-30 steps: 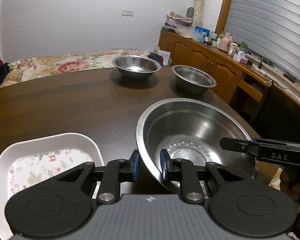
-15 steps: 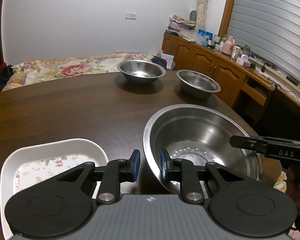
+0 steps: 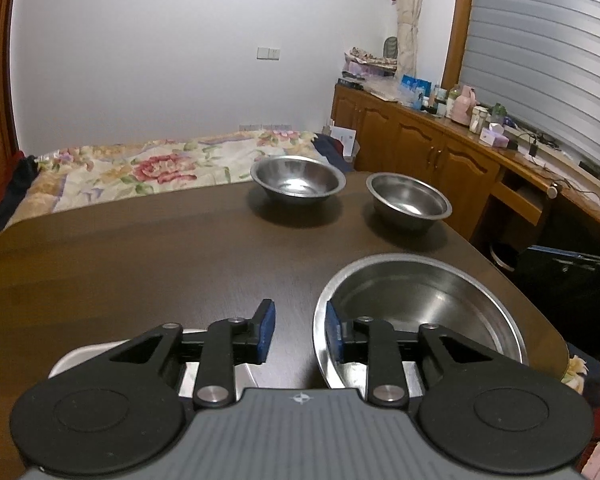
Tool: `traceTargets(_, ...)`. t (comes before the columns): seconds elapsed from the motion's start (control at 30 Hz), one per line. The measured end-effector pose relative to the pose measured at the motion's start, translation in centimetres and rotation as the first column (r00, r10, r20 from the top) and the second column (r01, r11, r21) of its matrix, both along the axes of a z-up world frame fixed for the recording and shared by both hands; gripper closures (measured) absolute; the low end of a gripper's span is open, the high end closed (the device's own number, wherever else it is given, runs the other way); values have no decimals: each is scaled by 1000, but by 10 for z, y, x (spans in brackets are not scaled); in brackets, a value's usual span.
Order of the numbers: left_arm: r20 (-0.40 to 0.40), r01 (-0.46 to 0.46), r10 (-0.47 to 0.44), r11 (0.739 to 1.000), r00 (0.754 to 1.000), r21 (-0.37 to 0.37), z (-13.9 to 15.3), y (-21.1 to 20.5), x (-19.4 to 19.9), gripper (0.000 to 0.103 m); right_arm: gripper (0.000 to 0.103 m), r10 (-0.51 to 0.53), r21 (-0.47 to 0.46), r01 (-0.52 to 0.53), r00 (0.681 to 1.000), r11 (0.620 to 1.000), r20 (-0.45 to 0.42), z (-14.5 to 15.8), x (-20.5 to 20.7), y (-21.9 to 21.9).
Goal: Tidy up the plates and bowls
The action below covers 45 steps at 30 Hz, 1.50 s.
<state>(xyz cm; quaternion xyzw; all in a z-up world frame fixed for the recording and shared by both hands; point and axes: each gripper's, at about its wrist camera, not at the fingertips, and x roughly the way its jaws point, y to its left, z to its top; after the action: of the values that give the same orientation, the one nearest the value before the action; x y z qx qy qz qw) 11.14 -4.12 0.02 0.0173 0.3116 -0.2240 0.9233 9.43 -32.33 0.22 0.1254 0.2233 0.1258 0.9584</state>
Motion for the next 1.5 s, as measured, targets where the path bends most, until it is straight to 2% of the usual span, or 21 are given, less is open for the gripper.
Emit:
traceTargets(0.03, 4, 2, -2, 1000, 1000, 5, 2, -1, 1, 59, 48, -4, -3, 4, 1000, 1000, 4, 1, 0, -1)
traceTargets(0.07, 10, 3, -3, 1000, 1000, 11, 3, -2, 1, 50, 42, -8, -5, 8, 1000, 1000, 6, 2, 1, -2)
traceTargets(0.13, 23, 8, -8, 1000, 1000, 21, 5, -2, 0, 42, 34, -16, -10, 16, 1000, 1000, 10, 2, 3, -3)
traceTargets(0.2, 34, 7, -8, 1000, 999, 27, 7, -4, 1, 33, 19, -24, -17, 24, 1000, 1000, 14, 2, 4, -4)
traceTargets(0.27, 45, 4, -5, 1000, 999, 26, 8, -5, 1, 24, 10, -29, -21, 29, 999, 999, 19, 3, 5, -5)
traceTargets(0.43, 59, -5, 2, 999, 998, 39, 9, -6, 4, 9, 0, -32, -43, 33, 999, 999, 32, 6, 6, -7)
traceTargets(0.77, 76, -6, 3, 999, 997, 40, 12, -9, 7, 7, 0, -77, -99, 81, 996, 992, 46, 11, 14, -12)
traceTargets(0.97, 88, 11, -14, 999, 996, 34, 16, -12, 16, 7, 0, -67, -77, 71, 996, 994, 55, 11, 20, -21)
traceTargets(1.2, 92, 23, -27, 999, 995, 41, 18, -20, 43, 7, 0, -27, -143, 35, 998, 989, 62, 14, 54, -22)
traceTargets(1.5, 64, 4, -7, 999, 998, 52, 19, -29, 87, 7, 0, 60, -146, -56, 998, 988, 23, 21, 110, -22)
